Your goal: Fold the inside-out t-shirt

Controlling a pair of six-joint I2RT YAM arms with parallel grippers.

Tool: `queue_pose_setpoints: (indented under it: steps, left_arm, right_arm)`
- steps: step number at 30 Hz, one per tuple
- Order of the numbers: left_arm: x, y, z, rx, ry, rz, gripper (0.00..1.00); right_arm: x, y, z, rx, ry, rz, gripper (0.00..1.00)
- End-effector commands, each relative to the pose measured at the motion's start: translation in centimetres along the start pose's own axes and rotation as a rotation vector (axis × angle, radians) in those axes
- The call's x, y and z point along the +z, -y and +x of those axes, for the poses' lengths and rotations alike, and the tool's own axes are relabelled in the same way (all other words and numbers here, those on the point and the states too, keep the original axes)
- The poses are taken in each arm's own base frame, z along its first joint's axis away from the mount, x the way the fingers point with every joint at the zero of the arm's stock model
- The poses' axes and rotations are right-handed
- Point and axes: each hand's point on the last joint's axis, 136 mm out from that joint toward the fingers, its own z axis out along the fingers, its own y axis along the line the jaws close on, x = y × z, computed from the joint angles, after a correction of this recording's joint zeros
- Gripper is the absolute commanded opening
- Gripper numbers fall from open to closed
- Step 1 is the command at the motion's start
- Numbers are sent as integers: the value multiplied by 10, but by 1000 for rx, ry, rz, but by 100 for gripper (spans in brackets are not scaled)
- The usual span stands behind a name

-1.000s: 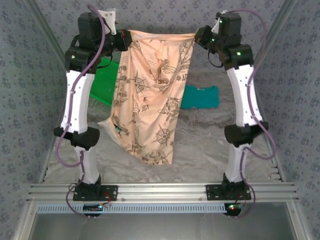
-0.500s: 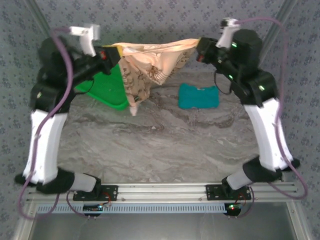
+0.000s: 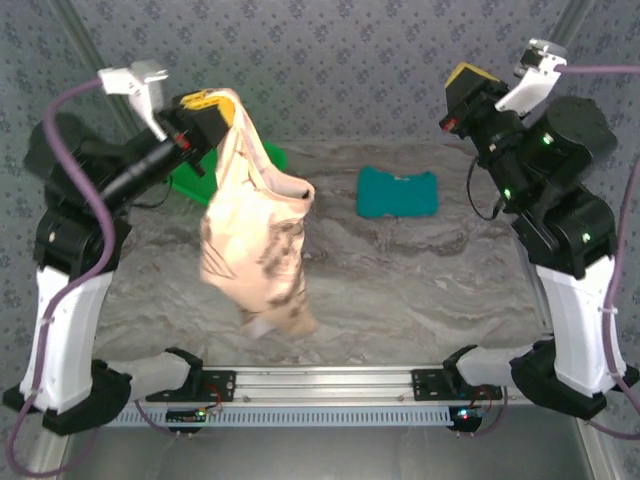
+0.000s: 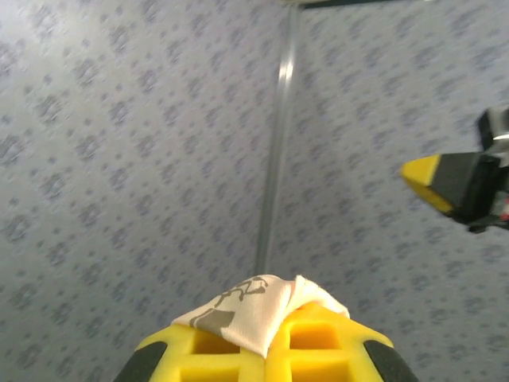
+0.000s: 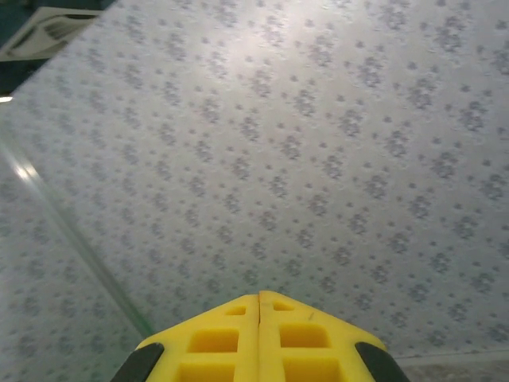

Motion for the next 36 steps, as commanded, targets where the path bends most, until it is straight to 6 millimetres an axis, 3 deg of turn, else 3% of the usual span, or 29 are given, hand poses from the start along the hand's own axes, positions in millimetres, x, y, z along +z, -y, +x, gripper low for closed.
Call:
queue_pose_setpoints:
  steps: [1,4,6,8,10,13,18,22,25,28,32,36]
  left_arm:
    - [34,-39,24,16,-110,-122,0]
    - [60,-32,41,-26,-194,-23,0]
    - [69,-34,55,-54,-236,-27,0]
    - [79,-39,66,-69,-256,-36,0]
    - [85,-41,73,-85,-277,-33,0]
    - [91,-37,79,-88,-295,-13,0]
    - [98,-35,87,-110,-315,-13,0]
    - [102,-39,97,-134,-337,-33,0]
    - [107,-39,107,-149,-361,-25,0]
    - [110,-36,117,-156,-386,-9,0]
    - [114,-34,132,-178,-427,12,0]
    - [116,-30,139,-192,-450,29,0]
  right_arm:
    - [42,15,33,19,-100,26,0]
    - [73,-12,105,-58,-328,-181,3]
    - [75,-35,155,-128,-458,-338,16]
    - [64,-53,200,-236,-557,-456,31]
    - [51,-65,232,-319,-617,-536,44]
    - [32,-75,261,-392,-682,-615,60]
    - [40,-44,285,-249,-767,-382,65]
    - [35,13,297,33,-819,-4,66]
    - [21,42,308,281,-842,170,66]
    - [13,50,308,403,-848,201,67]
    - [8,50,294,426,-833,195,67]
    - [7,48,307,468,-876,233,67]
